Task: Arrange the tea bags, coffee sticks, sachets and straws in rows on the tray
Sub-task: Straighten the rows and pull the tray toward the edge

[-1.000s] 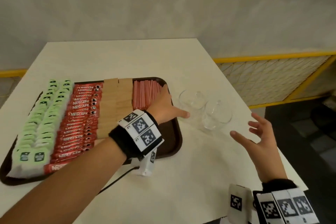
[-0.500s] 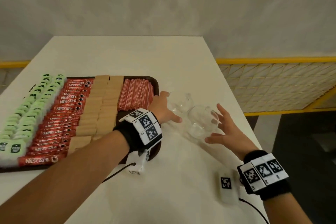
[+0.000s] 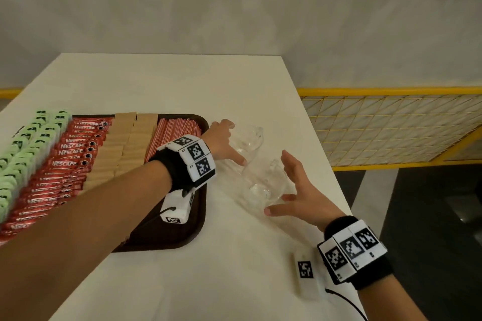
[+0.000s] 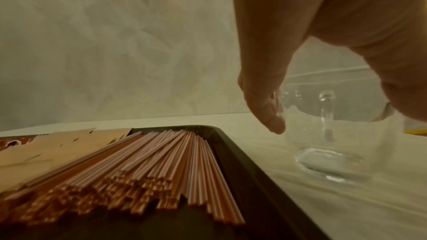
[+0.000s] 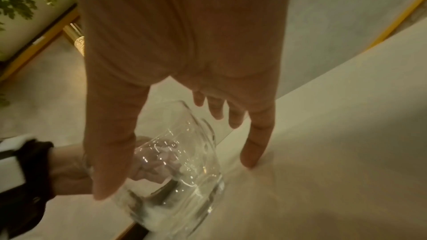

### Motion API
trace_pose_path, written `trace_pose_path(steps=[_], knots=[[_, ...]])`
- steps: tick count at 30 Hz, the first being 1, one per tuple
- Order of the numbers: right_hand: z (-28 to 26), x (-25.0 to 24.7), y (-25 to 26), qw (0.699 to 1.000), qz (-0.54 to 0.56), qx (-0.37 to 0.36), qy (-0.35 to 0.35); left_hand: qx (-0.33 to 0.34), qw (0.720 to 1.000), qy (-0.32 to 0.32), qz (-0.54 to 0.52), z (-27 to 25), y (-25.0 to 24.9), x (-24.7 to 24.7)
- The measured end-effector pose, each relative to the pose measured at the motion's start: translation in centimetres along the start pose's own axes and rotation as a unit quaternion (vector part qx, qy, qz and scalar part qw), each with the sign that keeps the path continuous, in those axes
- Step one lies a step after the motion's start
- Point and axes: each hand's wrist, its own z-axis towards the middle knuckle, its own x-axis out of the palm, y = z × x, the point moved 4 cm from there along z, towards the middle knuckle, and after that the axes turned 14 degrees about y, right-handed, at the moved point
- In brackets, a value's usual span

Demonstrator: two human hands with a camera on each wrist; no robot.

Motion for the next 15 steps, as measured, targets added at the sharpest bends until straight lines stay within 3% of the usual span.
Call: trace_pose_path(steps=[6,15], knots=[[0.4,-0.6,0.3,0.998,-0.047,-0.010,0.037,0.030,0.997,0.063,0.022,1.2,-0.8,-1.6],[0.5,-1.7,-0.9,0.998,-0.016,-0.036,-0.047,-0.006,0.999,0.052,0.008,2.8,0.2,-0.7]])
